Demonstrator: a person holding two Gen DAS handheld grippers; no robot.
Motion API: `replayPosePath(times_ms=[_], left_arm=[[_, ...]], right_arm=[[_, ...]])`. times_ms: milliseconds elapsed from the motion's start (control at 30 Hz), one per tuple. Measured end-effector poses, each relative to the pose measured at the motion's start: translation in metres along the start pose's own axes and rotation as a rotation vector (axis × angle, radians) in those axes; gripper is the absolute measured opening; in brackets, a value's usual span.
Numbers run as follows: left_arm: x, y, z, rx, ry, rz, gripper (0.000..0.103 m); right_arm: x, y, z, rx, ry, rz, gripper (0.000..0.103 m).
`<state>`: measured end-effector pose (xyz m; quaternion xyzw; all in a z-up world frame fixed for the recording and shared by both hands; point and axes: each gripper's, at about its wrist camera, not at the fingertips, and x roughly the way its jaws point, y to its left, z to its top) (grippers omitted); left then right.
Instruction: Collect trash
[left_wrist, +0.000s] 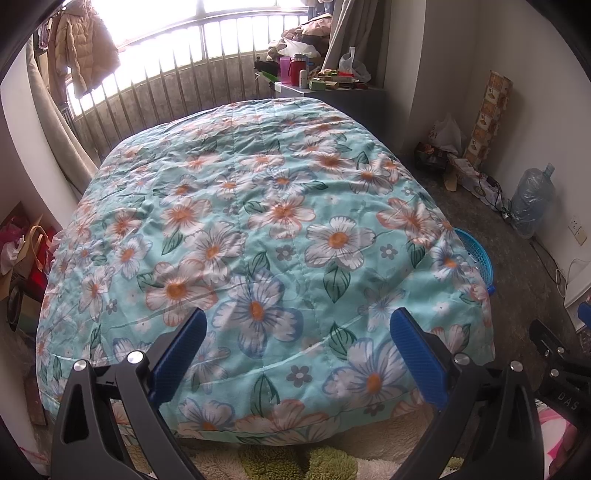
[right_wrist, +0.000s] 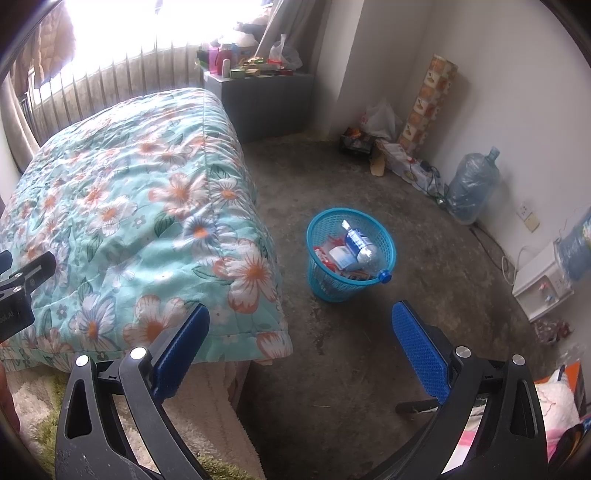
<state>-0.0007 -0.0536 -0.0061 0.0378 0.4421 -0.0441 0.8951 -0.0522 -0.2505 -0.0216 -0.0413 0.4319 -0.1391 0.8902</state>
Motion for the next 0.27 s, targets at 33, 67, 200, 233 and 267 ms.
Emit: replayPosePath(times_ms=[33,67,200,233,267], left_arm=[[0.0000,-0.0004,0.0000,0.000,0.001,-0.001,0.098],[0.0001,-0.0004,-0.0001,0.000,0.002,-0.001,0.097],[0.0010,-0.0017,-0.0001,0.006,0.007,-0.003,0.098],[0.0012,-0.0019,0.0001,0.008,0.008,-0.004,0.098],[0.0013,-0.0011,0.0000,0.010,0.008,-0.004,0.098]], right_arm=[[0.0000,0.0000,0.0000,0.000,0.000,0.000,0.095],[0.0000,0.0001,-0.0001,0.002,0.001,0.000,0.095],[0.0000,0.0006,0.0004,0.001,0.002,0.000,0.095],[-0.0002,0.0008,0.0014,0.001,0.001,0.000,0.095],[-0.0002,0.0013,0.0018,0.002,0.001,0.001,0.095]])
